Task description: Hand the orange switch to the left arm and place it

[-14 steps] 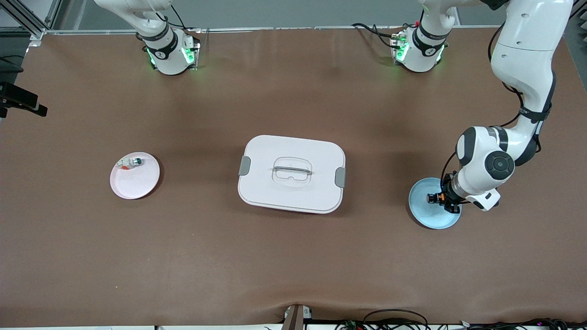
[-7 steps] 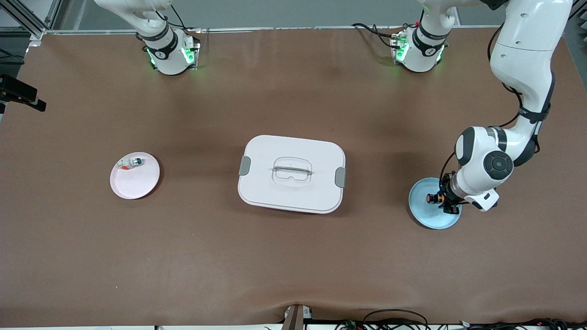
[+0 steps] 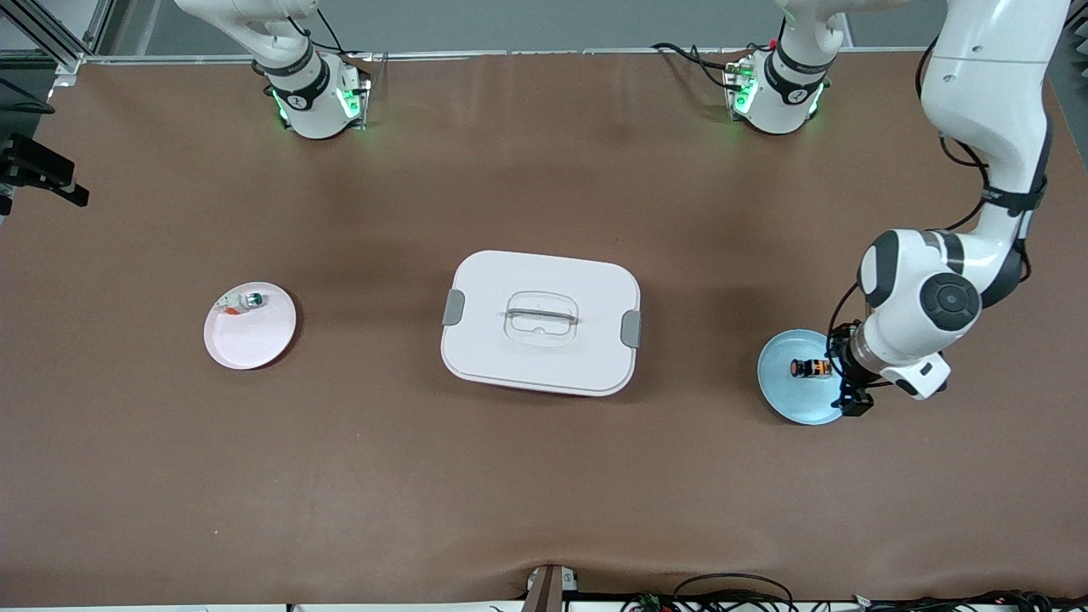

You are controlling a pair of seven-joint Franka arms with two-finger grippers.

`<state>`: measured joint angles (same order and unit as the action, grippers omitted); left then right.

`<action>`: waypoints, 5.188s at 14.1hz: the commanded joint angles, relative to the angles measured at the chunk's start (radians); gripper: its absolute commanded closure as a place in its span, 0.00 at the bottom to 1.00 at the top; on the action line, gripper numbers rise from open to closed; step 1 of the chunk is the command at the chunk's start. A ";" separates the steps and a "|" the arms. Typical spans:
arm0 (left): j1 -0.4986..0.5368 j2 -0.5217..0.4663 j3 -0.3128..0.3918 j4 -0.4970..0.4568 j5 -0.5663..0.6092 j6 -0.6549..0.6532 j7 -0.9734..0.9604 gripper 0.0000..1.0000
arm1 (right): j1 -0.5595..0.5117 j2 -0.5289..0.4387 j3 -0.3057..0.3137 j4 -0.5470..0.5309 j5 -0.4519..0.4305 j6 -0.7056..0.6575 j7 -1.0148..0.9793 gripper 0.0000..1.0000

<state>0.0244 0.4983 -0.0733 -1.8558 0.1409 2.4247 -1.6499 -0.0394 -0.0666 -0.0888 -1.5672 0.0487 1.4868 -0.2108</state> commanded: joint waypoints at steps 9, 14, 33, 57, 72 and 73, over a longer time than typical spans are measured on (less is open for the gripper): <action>-0.004 -0.023 -0.008 0.104 -0.061 -0.107 0.131 0.00 | 0.015 -0.062 0.007 -0.070 -0.003 0.003 0.085 0.00; -0.011 -0.021 -0.008 0.105 -0.090 -0.104 0.587 0.00 | 0.033 -0.062 0.006 -0.068 -0.018 -0.002 0.151 0.00; -0.037 -0.065 0.007 0.155 -0.177 -0.052 1.523 0.00 | 0.035 -0.053 0.007 -0.066 -0.047 -0.005 0.165 0.00; 0.017 -0.581 -0.005 0.061 -0.156 -0.567 1.581 0.00 | 0.035 -0.059 0.007 -0.070 -0.026 0.038 0.232 0.00; 0.005 -0.454 -0.005 0.287 -0.153 -0.737 1.579 0.00 | 0.046 -0.062 0.009 -0.073 -0.026 0.029 0.281 0.00; 0.005 -0.454 -0.005 0.287 -0.155 -0.737 1.579 0.00 | 0.046 -0.062 0.009 -0.073 -0.026 0.029 0.274 0.00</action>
<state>0.0303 0.0360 -0.0764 -1.5976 -0.0205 1.7135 -0.0712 -0.0052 -0.1033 -0.0807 -1.6193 0.0347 1.5145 0.0365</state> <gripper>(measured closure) 0.000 0.000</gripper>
